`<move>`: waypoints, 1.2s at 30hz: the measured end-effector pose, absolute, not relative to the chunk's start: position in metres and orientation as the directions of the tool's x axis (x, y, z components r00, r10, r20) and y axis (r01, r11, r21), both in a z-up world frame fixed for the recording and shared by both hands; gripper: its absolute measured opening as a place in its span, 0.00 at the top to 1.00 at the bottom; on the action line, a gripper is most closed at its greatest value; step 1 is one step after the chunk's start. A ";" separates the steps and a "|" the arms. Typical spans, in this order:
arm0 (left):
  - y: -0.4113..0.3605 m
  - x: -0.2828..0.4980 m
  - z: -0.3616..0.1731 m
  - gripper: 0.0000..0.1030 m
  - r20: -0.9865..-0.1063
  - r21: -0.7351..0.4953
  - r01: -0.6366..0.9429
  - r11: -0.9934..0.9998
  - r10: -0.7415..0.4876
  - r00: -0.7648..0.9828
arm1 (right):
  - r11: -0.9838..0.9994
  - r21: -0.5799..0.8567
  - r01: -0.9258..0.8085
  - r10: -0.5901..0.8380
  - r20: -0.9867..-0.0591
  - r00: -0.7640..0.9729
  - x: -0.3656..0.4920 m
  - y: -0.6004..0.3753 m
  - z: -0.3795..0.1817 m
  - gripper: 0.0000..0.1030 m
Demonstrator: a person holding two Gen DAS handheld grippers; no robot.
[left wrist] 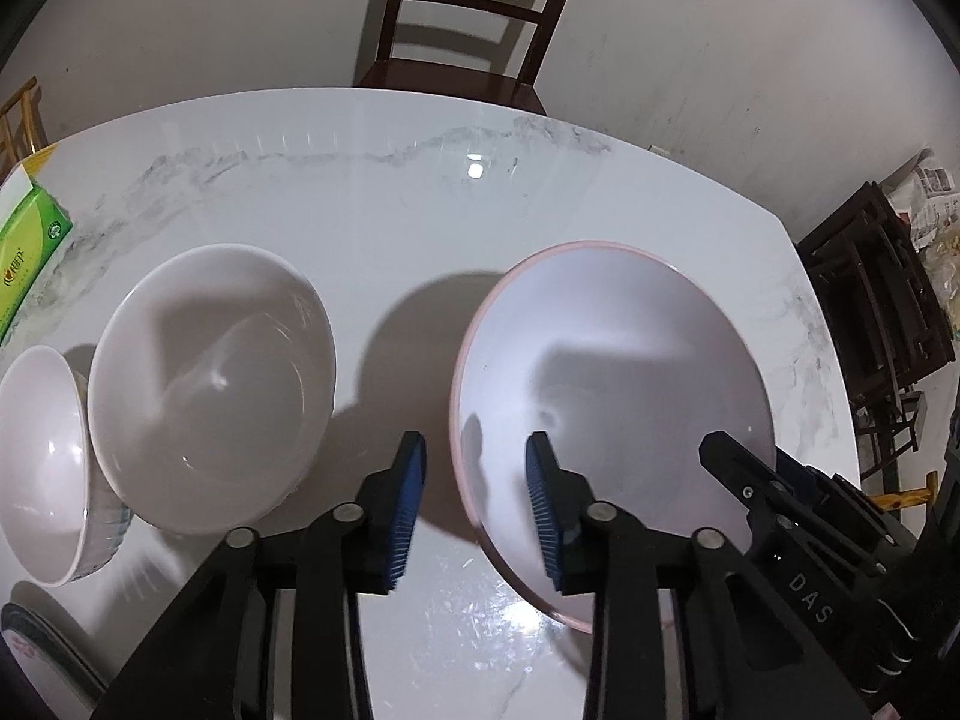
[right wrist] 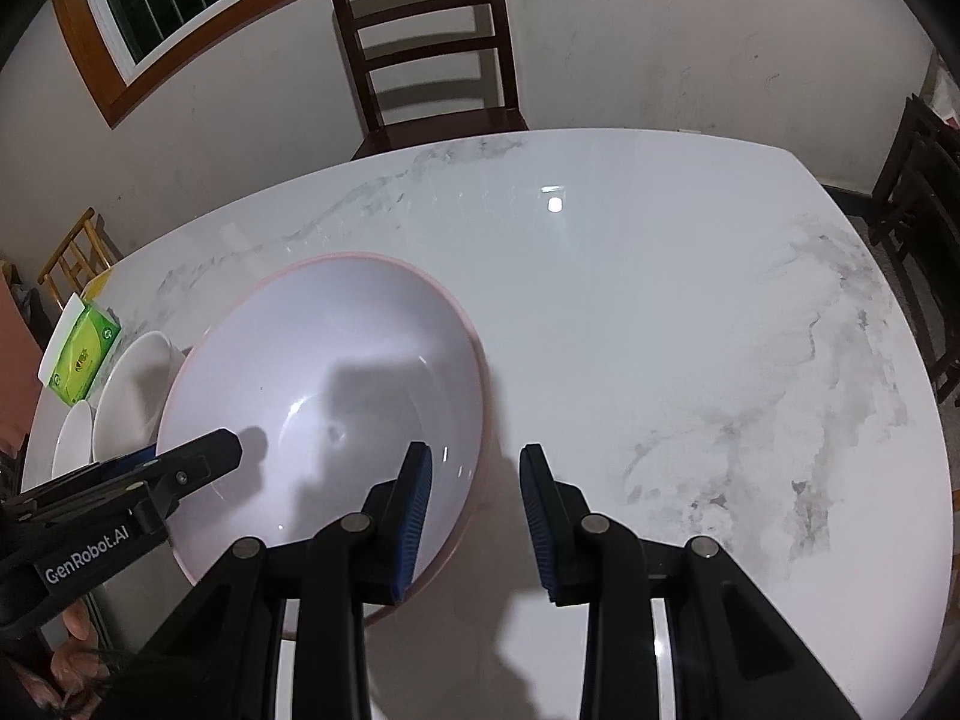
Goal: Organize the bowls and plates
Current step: 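Grasp the rim of the pink bowl with the left tool, then lift and carry the pink bowl beside the plate stack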
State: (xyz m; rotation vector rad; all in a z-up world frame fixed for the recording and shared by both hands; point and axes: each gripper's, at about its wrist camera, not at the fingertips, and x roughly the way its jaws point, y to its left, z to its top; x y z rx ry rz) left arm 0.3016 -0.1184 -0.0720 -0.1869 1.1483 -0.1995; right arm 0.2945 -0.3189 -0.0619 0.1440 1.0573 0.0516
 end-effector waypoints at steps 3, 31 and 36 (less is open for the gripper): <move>-0.117 0.303 -0.075 0.82 -0.881 -0.269 0.059 0.961 -0.271 0.389 | 0.989 0.148 0.023 0.119 -0.869 0.481 0.296 -0.317 -0.066 0.70; -0.099 0.250 -0.057 0.86 -0.876 -0.259 0.091 0.962 -0.273 0.397 | 0.984 0.175 0.034 0.139 -0.871 0.471 0.241 -0.298 -0.051 0.82; -0.084 0.218 -0.045 0.86 -0.876 -0.252 0.076 0.965 -0.261 0.405 | 0.980 0.198 0.015 0.168 -0.869 0.465 0.204 -0.281 -0.044 0.82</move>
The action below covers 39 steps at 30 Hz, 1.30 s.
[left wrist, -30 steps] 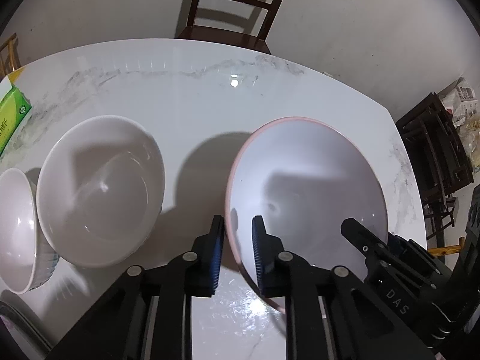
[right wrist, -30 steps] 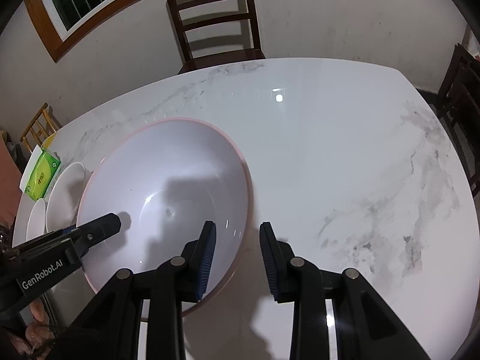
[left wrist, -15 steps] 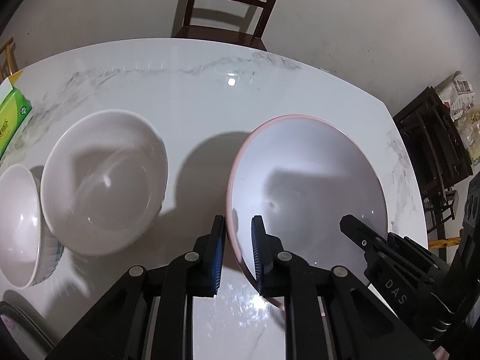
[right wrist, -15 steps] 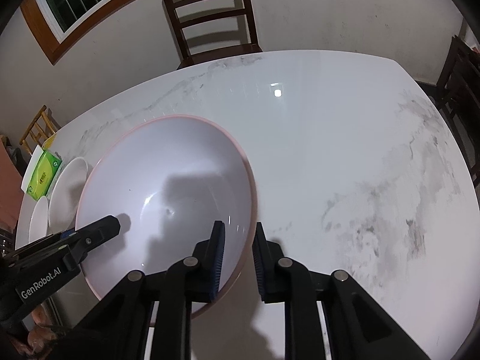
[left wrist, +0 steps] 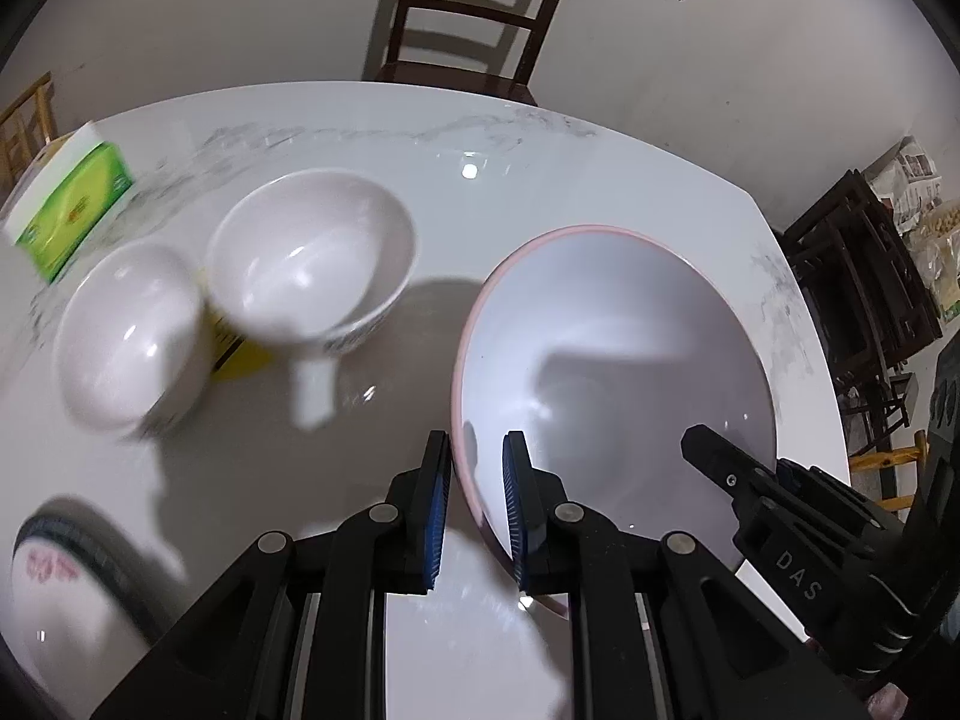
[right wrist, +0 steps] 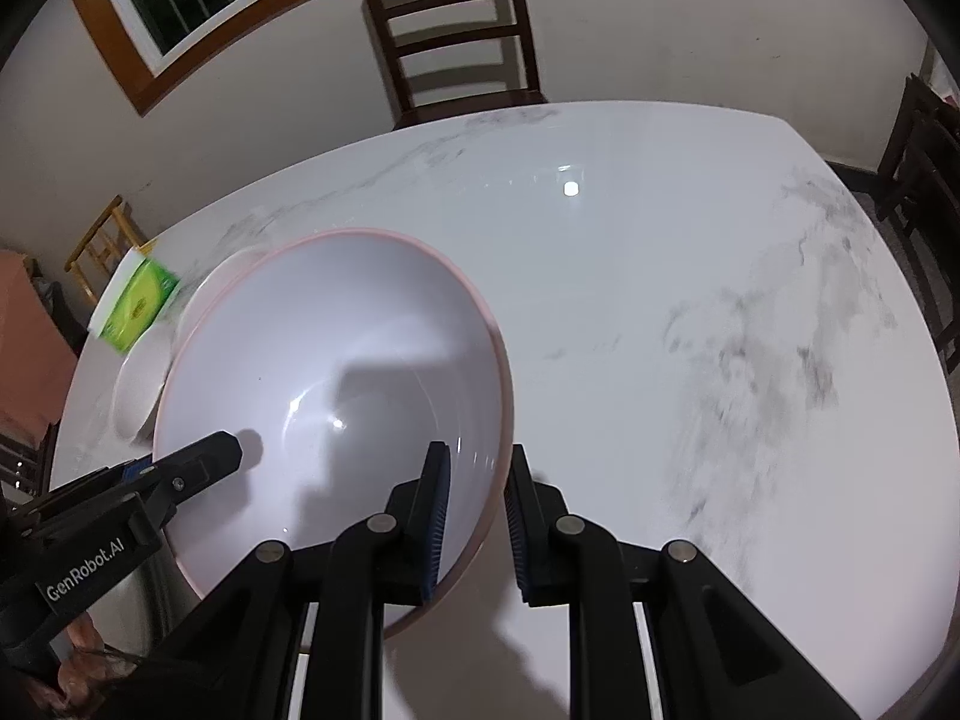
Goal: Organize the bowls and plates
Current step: 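Lift and carry the pink bowl beside the plate stack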
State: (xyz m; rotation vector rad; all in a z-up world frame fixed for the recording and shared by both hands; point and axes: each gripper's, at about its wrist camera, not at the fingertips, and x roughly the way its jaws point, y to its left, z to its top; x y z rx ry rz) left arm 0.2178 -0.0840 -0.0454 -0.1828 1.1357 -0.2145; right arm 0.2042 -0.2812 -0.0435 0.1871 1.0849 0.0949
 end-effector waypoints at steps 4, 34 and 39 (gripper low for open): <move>-0.071 0.189 -0.037 0.86 -0.878 -0.243 0.062 0.968 -0.247 0.410 | 0.980 0.201 -0.004 0.180 -0.870 0.459 0.177 -0.267 -0.039 0.82; -0.020 0.075 -0.071 0.86 -0.905 -0.250 0.004 0.968 -0.236 0.355 | 0.981 0.188 -0.045 0.190 -0.901 0.389 0.069 -0.223 -0.066 0.82; -0.017 0.072 -0.076 0.86 -0.905 -0.257 -0.002 0.966 -0.240 0.350 | 0.981 0.187 -0.046 0.190 -0.902 0.387 0.068 -0.221 -0.068 0.81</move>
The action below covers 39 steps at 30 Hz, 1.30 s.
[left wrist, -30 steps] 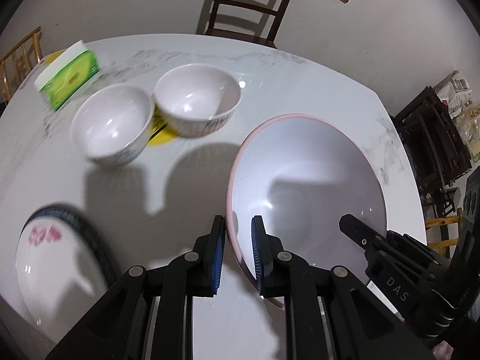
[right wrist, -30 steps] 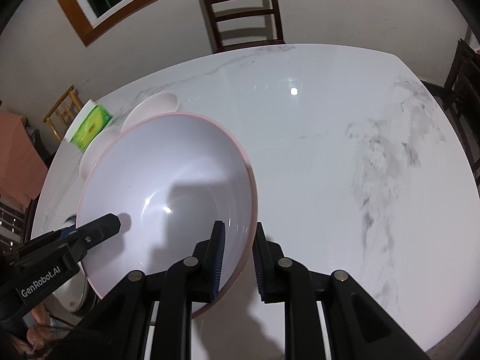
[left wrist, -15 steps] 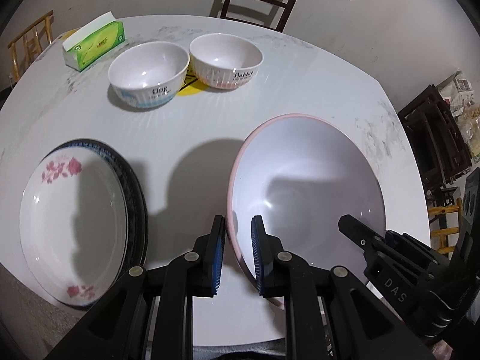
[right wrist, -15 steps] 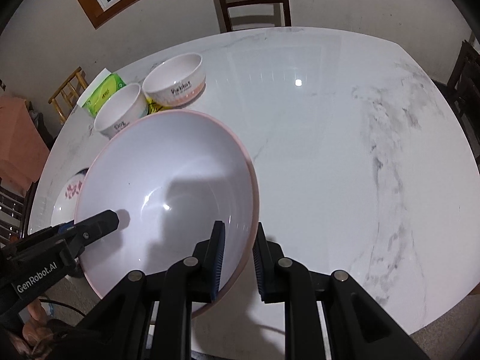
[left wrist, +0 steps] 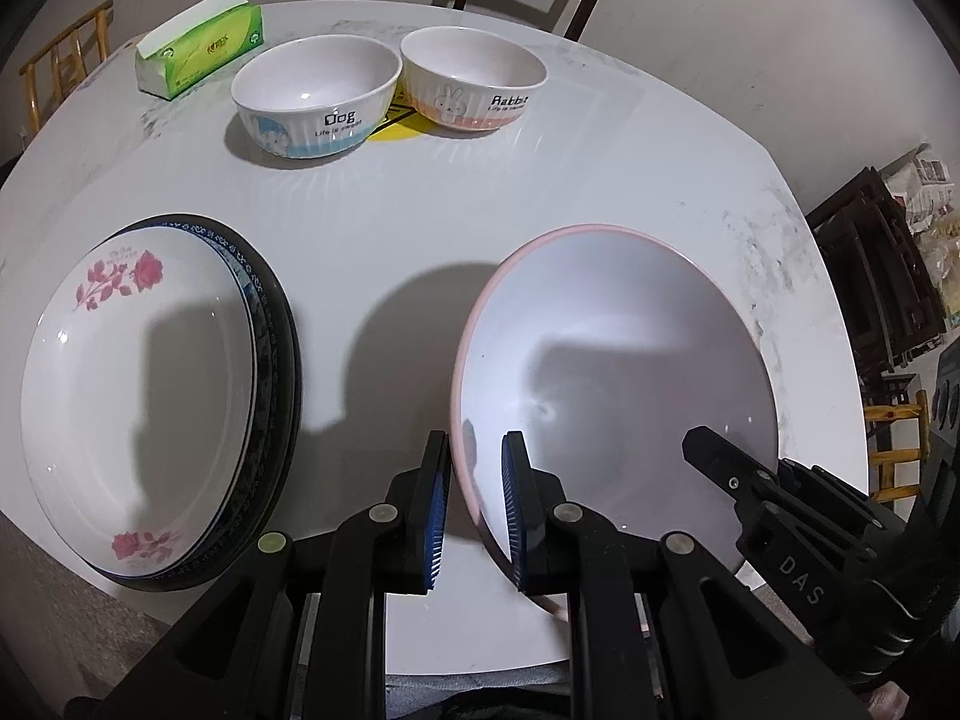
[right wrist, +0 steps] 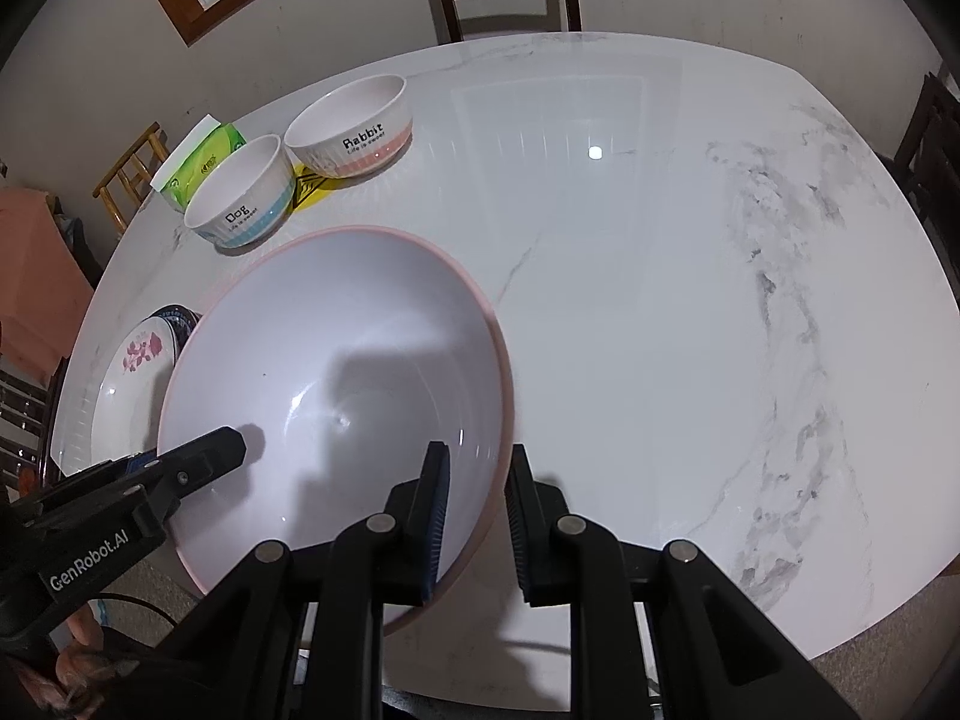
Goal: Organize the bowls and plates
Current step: 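Lift and carry the pink bowl beside the plate stack, then lower the pink bowl onto the table and open the left tool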
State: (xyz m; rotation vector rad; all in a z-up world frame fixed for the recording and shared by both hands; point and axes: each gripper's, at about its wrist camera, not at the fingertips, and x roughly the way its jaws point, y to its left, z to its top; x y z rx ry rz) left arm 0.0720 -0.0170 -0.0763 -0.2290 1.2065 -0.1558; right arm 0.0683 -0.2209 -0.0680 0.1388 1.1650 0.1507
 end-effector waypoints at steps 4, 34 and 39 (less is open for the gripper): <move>-0.015 0.071 -0.079 0.86 -0.907 -0.251 -0.004 0.968 -0.234 0.351 | 0.981 0.185 -0.049 0.190 -0.905 0.380 0.069 -0.218 -0.072 0.81; 0.017 0.071 -0.061 0.71 -0.875 -0.284 -0.044 0.958 -0.240 0.421 | 0.977 0.204 -0.067 0.211 -0.845 0.492 0.077 -0.228 -0.033 0.67; 0.024 0.073 -0.053 0.66 -0.863 -0.298 -0.039 0.954 -0.251 0.439 | 0.977 0.188 -0.103 0.214 -0.836 0.506 0.086 -0.219 -0.022 0.67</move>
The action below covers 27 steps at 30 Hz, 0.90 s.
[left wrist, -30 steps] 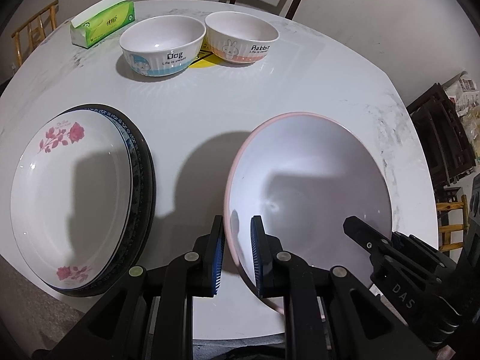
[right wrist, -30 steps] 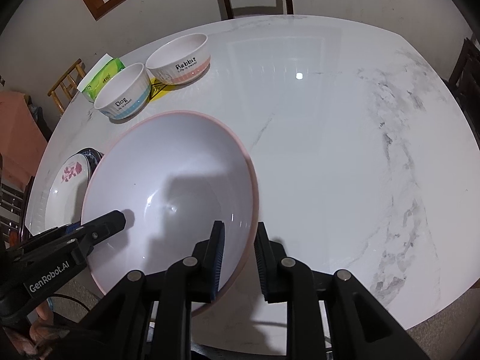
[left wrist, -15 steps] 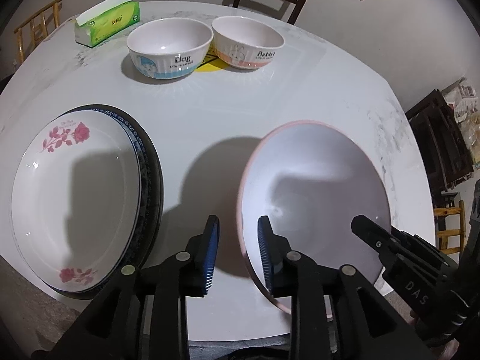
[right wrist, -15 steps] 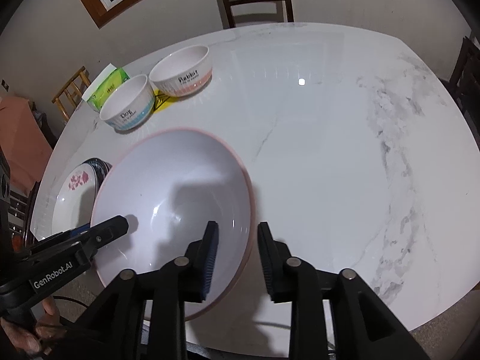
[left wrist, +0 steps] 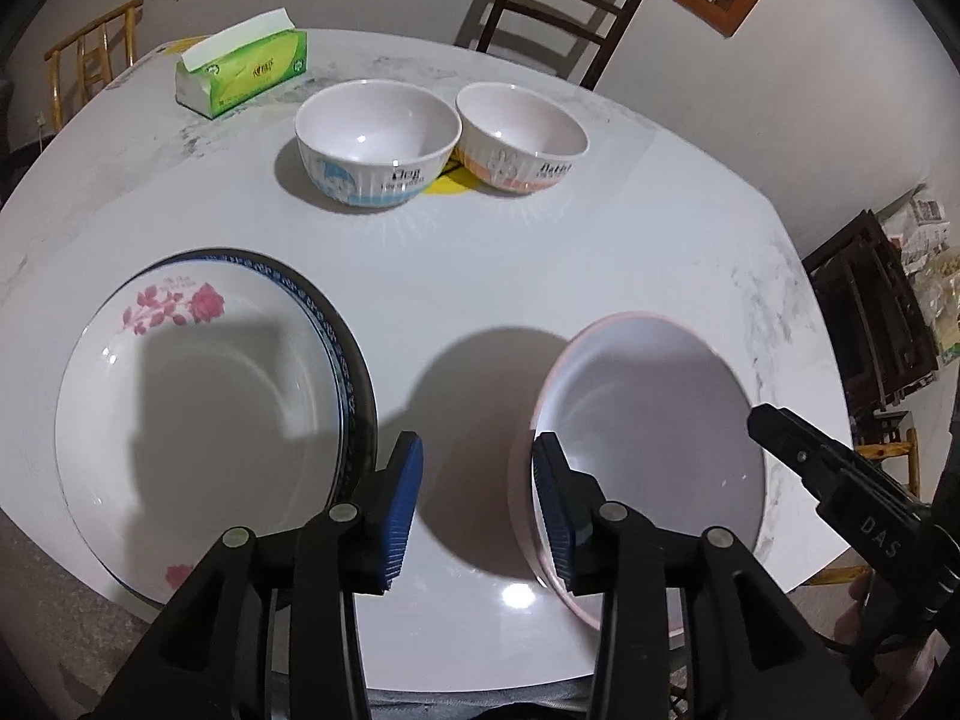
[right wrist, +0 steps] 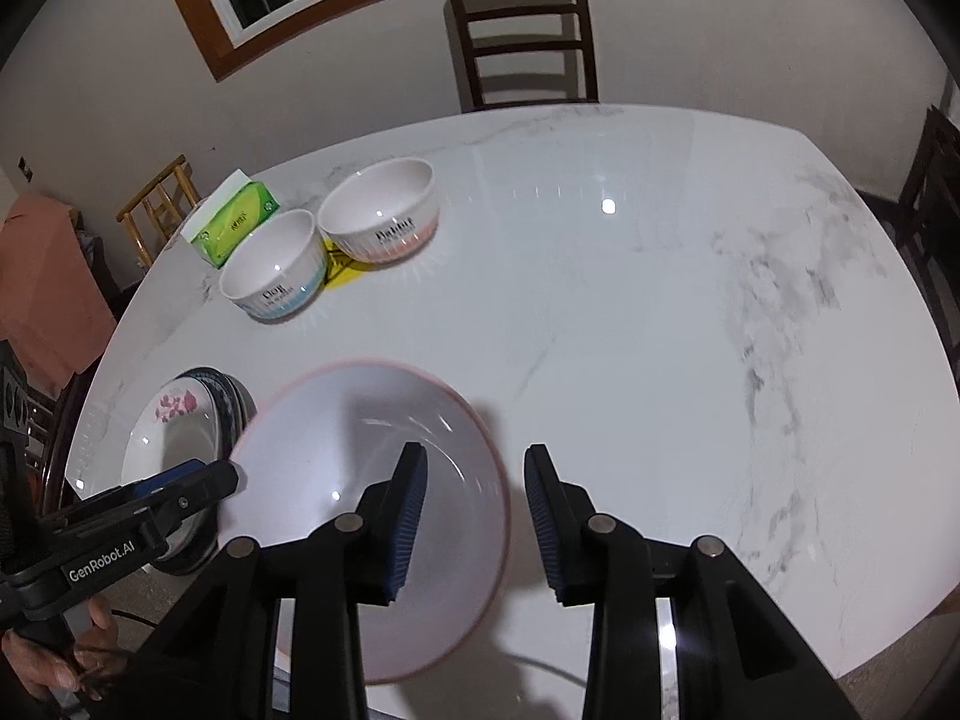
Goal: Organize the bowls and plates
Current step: 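Lower the pink bowl onto the table and open the left tool, then move the left tool to the white 'Dog' bowl and grasp its rim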
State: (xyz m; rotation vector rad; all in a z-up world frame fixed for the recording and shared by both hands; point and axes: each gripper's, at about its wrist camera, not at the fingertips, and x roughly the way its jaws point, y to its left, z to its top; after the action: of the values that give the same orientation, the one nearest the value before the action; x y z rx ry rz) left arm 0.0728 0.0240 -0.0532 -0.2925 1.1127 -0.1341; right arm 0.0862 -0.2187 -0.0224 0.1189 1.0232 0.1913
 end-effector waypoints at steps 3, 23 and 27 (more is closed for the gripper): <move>0.027 0.075 -0.045 0.67 -0.848 -0.318 -0.026 0.948 -0.272 0.455 | 0.975 0.188 -0.117 0.221 -0.831 0.510 0.092 -0.213 -0.017 0.67; 0.106 0.122 -0.020 0.64 -0.847 -0.257 -0.170 0.951 -0.137 0.514 | 0.929 0.259 -0.265 0.351 -0.844 0.405 0.150 -0.144 0.003 0.67; 0.118 0.137 -0.019 0.64 -0.849 -0.243 -0.182 0.953 -0.118 0.515 | 0.914 0.288 -0.285 0.382 -0.848 0.369 0.170 -0.126 0.000 0.67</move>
State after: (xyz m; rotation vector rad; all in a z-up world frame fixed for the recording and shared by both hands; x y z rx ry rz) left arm 0.1367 0.1181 -0.0195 -0.3201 1.0339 0.0397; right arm 0.1701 -0.1259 0.0000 0.0984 1.1143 0.4287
